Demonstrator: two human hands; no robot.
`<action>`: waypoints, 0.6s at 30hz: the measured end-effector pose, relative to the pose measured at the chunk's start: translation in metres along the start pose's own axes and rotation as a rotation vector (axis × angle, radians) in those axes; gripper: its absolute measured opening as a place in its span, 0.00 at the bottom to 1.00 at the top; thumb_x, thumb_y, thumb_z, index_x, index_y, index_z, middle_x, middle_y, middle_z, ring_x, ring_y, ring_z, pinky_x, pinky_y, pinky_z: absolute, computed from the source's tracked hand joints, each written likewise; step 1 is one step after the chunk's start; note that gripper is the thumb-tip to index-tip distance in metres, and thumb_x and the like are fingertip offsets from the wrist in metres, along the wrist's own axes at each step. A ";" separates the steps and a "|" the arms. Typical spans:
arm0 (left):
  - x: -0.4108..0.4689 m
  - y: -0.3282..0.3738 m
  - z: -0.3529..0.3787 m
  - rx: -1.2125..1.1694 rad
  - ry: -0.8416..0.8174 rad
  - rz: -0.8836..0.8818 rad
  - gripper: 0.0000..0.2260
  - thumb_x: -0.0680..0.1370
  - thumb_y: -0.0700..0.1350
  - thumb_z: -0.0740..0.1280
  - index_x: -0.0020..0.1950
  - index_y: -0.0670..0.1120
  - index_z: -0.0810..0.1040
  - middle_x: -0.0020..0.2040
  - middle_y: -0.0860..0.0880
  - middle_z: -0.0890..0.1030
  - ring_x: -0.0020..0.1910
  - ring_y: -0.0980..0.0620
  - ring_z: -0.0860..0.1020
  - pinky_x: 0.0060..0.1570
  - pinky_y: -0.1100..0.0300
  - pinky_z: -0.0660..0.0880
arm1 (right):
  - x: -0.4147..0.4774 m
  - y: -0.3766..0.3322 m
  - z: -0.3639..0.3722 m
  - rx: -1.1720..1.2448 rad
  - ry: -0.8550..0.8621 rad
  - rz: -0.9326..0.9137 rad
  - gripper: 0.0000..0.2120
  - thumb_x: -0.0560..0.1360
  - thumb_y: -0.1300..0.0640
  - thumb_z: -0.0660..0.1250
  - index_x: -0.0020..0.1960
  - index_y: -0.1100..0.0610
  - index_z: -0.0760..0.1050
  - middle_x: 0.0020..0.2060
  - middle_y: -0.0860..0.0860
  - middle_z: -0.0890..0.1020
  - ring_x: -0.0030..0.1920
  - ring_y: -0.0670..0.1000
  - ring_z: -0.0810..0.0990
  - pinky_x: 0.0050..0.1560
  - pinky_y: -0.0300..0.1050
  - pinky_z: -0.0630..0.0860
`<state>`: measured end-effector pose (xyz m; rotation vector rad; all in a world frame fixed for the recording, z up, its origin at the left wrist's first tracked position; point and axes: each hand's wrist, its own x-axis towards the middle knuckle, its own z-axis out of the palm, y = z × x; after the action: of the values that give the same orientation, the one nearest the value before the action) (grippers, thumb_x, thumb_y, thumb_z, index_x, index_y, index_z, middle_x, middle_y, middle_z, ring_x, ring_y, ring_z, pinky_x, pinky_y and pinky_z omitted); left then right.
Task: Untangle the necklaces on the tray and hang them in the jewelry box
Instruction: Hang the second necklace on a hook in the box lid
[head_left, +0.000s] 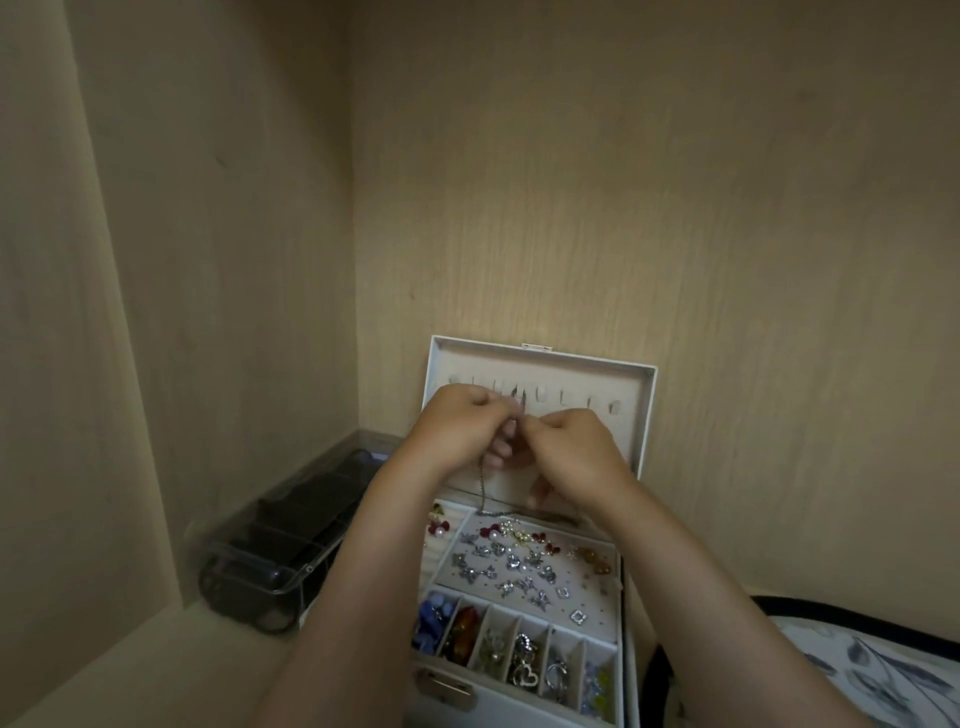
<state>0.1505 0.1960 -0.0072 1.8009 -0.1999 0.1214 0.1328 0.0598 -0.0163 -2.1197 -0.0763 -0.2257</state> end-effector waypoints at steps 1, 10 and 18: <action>-0.002 0.002 0.000 0.027 -0.012 0.021 0.09 0.80 0.44 0.66 0.44 0.43 0.83 0.35 0.46 0.80 0.32 0.51 0.78 0.35 0.59 0.78 | -0.002 -0.001 0.000 0.133 -0.087 0.031 0.21 0.80 0.47 0.60 0.47 0.63 0.83 0.37 0.56 0.87 0.30 0.58 0.84 0.34 0.44 0.78; -0.013 0.005 0.000 0.306 0.055 0.076 0.05 0.79 0.45 0.65 0.45 0.50 0.79 0.38 0.53 0.80 0.38 0.54 0.78 0.37 0.60 0.70 | 0.002 0.002 -0.023 -0.092 -0.300 -0.041 0.15 0.79 0.57 0.68 0.34 0.57 0.74 0.28 0.50 0.80 0.27 0.47 0.72 0.30 0.38 0.69; -0.022 0.002 0.011 0.284 -0.138 0.002 0.07 0.80 0.42 0.64 0.53 0.47 0.81 0.42 0.43 0.85 0.31 0.52 0.81 0.29 0.63 0.71 | 0.010 0.004 -0.047 -0.276 -0.152 -0.203 0.17 0.74 0.50 0.73 0.29 0.56 0.78 0.24 0.49 0.77 0.27 0.47 0.73 0.36 0.44 0.72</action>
<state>0.1286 0.1867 -0.0120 2.0944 -0.2949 0.0273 0.1366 0.0178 0.0067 -2.4034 -0.3700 -0.2040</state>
